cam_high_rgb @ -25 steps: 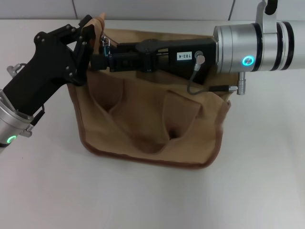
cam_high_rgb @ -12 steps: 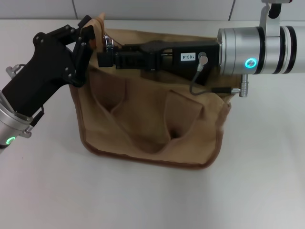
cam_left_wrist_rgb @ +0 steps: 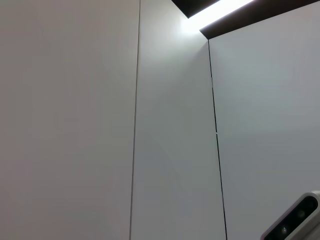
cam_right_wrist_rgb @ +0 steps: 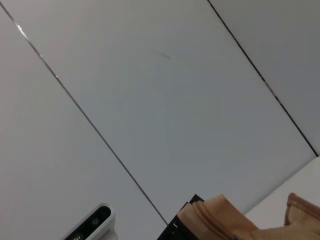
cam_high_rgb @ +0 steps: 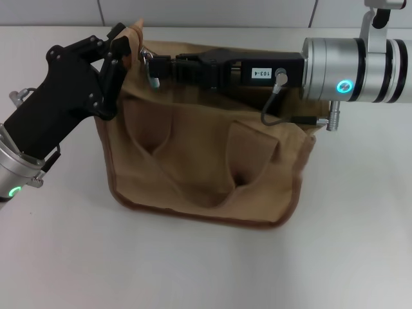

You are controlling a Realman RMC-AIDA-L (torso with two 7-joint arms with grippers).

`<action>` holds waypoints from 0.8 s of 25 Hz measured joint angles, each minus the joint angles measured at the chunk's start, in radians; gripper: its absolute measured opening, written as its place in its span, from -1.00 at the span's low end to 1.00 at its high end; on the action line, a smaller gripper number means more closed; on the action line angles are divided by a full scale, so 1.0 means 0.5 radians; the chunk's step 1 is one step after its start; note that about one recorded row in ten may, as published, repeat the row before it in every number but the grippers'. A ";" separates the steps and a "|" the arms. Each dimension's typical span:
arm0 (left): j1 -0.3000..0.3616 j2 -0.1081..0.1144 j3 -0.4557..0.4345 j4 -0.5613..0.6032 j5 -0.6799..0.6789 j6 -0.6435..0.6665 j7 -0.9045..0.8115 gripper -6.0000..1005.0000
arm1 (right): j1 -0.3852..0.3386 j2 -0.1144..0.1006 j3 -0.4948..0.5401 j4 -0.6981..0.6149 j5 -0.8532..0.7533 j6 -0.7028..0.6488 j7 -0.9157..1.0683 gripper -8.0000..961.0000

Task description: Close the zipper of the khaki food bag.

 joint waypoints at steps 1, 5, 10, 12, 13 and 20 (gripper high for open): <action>0.001 0.000 0.000 0.000 0.000 0.000 0.001 -0.95 | -0.001 -0.001 -0.001 -0.001 0.000 -0.001 0.000 -0.48; 0.002 0.000 0.001 0.000 0.000 0.000 0.004 -0.95 | -0.001 -0.005 -0.002 -0.001 0.001 -0.006 -0.001 -0.64; 0.003 0.000 0.001 -0.003 0.000 -0.001 0.005 -0.95 | -0.002 -0.007 -0.002 -0.005 -0.006 -0.032 0.001 -0.92; 0.005 0.000 0.001 -0.003 0.000 -0.001 0.005 -0.95 | -0.008 -0.010 -0.001 -0.008 -0.007 -0.038 0.007 -0.99; 0.006 0.000 0.001 -0.003 -0.001 -0.002 0.005 -0.95 | -0.015 -0.011 -0.001 -0.008 -0.007 -0.040 0.009 -0.99; 0.006 0.000 0.001 -0.003 0.000 -0.002 0.005 -0.95 | -0.032 -0.013 0.005 -0.007 -0.006 -0.099 0.018 -0.90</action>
